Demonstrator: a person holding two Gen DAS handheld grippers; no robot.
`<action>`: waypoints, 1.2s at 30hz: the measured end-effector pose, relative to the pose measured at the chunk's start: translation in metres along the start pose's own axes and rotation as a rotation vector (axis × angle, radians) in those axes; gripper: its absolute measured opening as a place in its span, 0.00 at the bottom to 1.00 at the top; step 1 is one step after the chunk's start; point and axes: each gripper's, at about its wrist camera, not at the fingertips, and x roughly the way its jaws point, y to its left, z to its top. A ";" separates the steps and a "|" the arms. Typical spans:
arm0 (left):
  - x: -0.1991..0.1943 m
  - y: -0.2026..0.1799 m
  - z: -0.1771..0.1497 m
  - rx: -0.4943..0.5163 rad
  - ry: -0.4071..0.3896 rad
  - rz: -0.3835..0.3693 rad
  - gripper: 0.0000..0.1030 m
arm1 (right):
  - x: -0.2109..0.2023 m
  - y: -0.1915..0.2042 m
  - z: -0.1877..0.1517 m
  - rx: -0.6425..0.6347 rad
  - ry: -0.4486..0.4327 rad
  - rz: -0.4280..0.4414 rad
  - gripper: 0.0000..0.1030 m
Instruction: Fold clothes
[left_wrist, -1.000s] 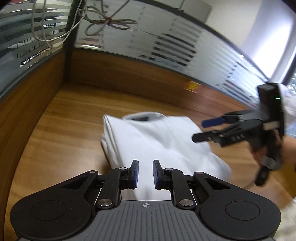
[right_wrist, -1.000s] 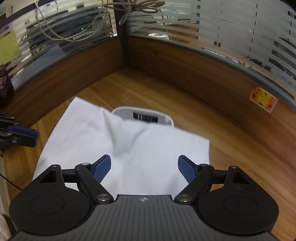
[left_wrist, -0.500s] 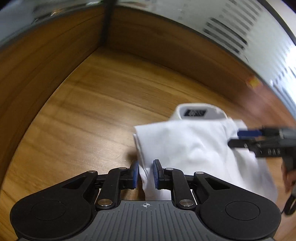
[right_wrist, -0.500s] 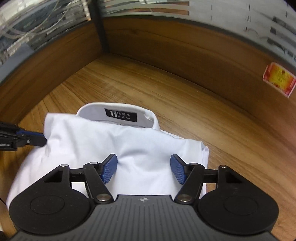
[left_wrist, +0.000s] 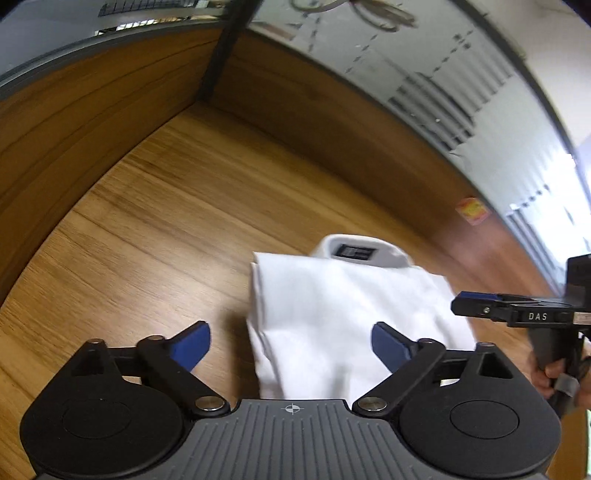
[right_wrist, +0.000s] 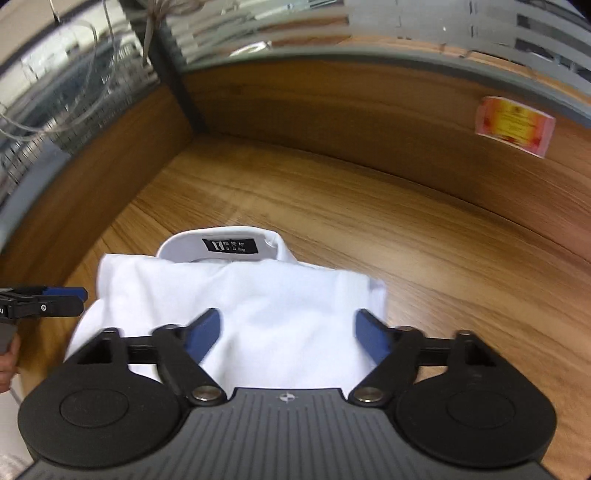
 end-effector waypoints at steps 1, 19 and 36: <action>-0.001 0.000 -0.002 0.009 0.006 -0.009 0.97 | -0.007 -0.005 -0.007 0.017 0.011 -0.003 0.88; 0.017 -0.011 -0.042 -0.017 0.219 -0.099 0.97 | -0.007 -0.064 -0.081 0.297 0.045 0.121 0.93; 0.045 -0.017 -0.021 -0.064 0.155 -0.095 0.70 | 0.026 -0.051 -0.043 0.223 0.100 0.269 0.52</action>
